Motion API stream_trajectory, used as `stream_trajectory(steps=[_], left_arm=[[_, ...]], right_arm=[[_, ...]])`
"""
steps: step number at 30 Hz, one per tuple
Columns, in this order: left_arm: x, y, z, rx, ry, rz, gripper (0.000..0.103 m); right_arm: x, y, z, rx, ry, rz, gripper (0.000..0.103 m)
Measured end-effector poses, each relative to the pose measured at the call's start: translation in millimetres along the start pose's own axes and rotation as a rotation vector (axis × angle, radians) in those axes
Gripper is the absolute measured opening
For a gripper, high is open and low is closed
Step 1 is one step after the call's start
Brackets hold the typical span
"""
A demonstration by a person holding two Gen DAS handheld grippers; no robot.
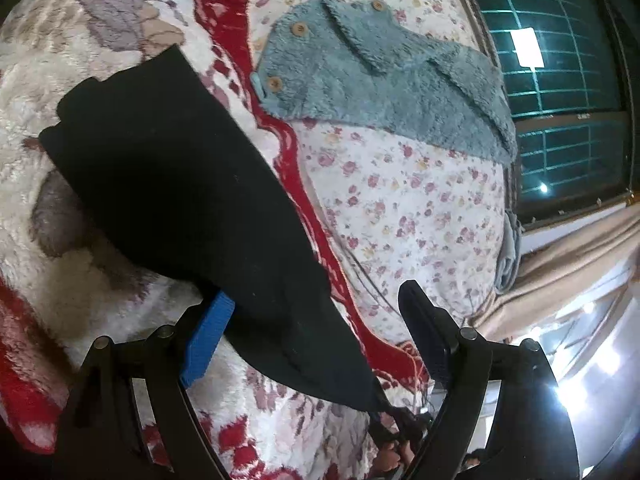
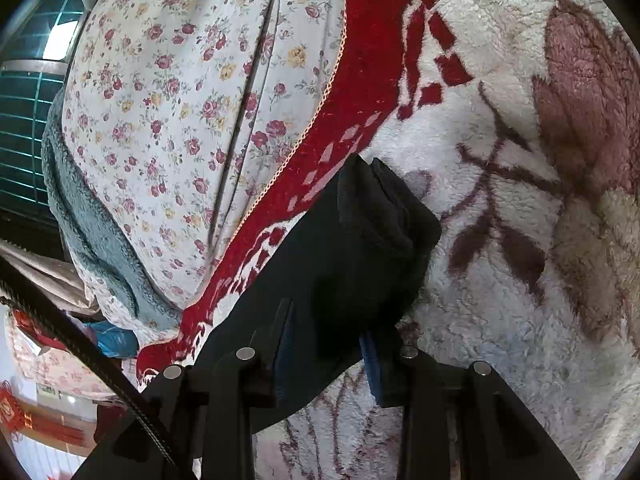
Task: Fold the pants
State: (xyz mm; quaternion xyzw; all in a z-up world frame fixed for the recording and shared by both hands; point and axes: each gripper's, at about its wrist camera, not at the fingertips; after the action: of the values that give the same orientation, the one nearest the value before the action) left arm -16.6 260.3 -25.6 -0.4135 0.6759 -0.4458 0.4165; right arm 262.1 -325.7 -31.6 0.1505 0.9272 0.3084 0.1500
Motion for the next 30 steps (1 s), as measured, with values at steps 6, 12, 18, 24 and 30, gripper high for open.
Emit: stream_trajectory(steps=[6, 12, 18, 24, 30], left_arm=[[0.3, -0.1, -4.6, 0.03, 0.001, 0.001, 0.084], [-0.5, -4.2, -7.7, 0.089, -0.002, 0.01, 0.084], [2.9, -2.7, 16.6, 0.108, 0.114, -0.006, 0.084], [-7.4, 12.7, -4.0, 0.019, -0.023, -0.06, 0.084], [-6.4, 8.8, -8.3, -0.131, -0.142, -0.03, 0.084]], right_arm=[[-1.3, 0.7, -0.2, -0.002, 0.002, 0.0, 0.031], [-1.8, -0.1, -0.2, -0.004, 0.003, -0.001, 0.031], [-2.3, 0.6, -0.3, -0.004, 0.004, -0.001, 0.032], [-3.1, 1.3, -0.9, -0.006, 0.005, 0.0, 0.032], [-3.8, 0.1, -2.7, -0.014, 0.01, 0.003, 0.032]])
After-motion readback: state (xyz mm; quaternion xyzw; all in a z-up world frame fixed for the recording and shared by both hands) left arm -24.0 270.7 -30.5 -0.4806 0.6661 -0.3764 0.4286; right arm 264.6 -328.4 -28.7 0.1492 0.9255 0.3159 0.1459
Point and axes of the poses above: each gripper's, at about its wrist camera, not at the fingertips, and z roughly the way its jaws point, y to its left, x to its underside, and after that the axes turned 7 degrees about x, right-handed
